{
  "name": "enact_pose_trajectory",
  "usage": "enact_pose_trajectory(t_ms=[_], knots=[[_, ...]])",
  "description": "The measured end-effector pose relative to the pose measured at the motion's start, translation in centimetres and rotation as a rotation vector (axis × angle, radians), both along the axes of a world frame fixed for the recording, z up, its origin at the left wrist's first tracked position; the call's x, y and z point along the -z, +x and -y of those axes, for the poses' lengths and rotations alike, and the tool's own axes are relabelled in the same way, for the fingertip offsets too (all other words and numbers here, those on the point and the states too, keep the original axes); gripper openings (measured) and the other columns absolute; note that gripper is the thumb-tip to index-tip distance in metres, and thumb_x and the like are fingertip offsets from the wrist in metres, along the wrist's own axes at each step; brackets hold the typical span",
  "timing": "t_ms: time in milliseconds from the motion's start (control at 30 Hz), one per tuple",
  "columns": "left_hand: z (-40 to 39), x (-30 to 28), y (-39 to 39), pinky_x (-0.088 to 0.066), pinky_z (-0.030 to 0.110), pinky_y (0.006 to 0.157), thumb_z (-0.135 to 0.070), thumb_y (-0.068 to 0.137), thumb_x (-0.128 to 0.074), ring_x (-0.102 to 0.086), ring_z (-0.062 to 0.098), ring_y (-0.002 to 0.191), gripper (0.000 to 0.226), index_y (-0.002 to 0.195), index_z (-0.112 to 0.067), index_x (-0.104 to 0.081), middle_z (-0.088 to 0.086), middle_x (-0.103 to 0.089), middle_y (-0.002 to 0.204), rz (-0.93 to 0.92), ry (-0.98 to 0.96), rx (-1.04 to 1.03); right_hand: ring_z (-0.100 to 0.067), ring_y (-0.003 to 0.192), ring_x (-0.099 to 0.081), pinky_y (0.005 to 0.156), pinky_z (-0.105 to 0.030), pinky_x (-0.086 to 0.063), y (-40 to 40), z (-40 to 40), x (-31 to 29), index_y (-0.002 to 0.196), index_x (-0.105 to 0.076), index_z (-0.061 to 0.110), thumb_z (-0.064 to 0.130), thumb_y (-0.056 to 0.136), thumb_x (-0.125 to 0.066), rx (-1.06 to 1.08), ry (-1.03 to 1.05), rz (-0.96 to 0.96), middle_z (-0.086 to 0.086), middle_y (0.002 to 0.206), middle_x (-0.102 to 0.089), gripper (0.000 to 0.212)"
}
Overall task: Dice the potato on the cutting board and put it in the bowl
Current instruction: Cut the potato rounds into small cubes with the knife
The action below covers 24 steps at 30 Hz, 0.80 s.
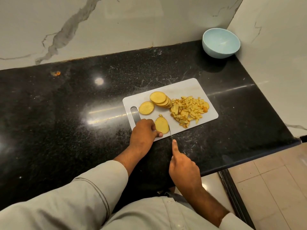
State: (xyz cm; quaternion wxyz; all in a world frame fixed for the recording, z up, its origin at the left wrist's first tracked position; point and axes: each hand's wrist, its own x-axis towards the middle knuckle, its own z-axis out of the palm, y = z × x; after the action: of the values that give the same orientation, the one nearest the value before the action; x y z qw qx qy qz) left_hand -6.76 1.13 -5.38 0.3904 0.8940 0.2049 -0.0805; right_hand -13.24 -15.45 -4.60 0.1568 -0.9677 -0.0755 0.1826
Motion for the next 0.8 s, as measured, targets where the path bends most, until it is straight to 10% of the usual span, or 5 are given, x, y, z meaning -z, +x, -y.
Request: enact_pose_trajectory(t_ms=[300,533,800], knots=[[-0.3,0.0,-0.4,-0.045,0.028,0.066,-0.033,0.068,-0.083,-0.057,0.015,0.08,0.027,0.075,-0.02,-0.061,-0.004,-0.058,0.083,0.05,0.002,0.025,-0.015,0.074,-0.059,0.067,-0.034,-0.052,0.0,0.1,-0.2,0.153,-0.006,0.032,0.028,0.101,-0.033,0.021,0.006,0.018,0.006,0.081,-0.05,0.059],[-0.1,-0.9,0.7,-0.046,0.035,0.089,-0.041,0.068,-0.082,-0.051,0.023,0.116,0.088,0.144,-0.029,-0.037,0.001,-0.045,0.131,0.002,0.117,0.203,-0.024,0.076,-0.062,0.065,-0.038,-0.048,2.4,-0.6,-0.7,0.154,-0.011,0.03,0.027,0.099,-0.035,-0.002,0.011,0.101,0.004,0.08,-0.049,0.059],[0.8,-1.5,1.2,-0.047,0.035,0.087,-0.047,0.073,-0.077,-0.053,0.027,0.112,0.082,0.143,-0.027,-0.04,0.004,-0.047,0.124,-0.046,0.26,0.219,-0.022,0.071,-0.062,0.056,-0.035,-0.043,4.8,-0.7,0.4,0.153,-0.009,0.029,0.029,0.098,-0.036,-0.14,-0.007,0.146,0.003,0.08,-0.049,0.061]])
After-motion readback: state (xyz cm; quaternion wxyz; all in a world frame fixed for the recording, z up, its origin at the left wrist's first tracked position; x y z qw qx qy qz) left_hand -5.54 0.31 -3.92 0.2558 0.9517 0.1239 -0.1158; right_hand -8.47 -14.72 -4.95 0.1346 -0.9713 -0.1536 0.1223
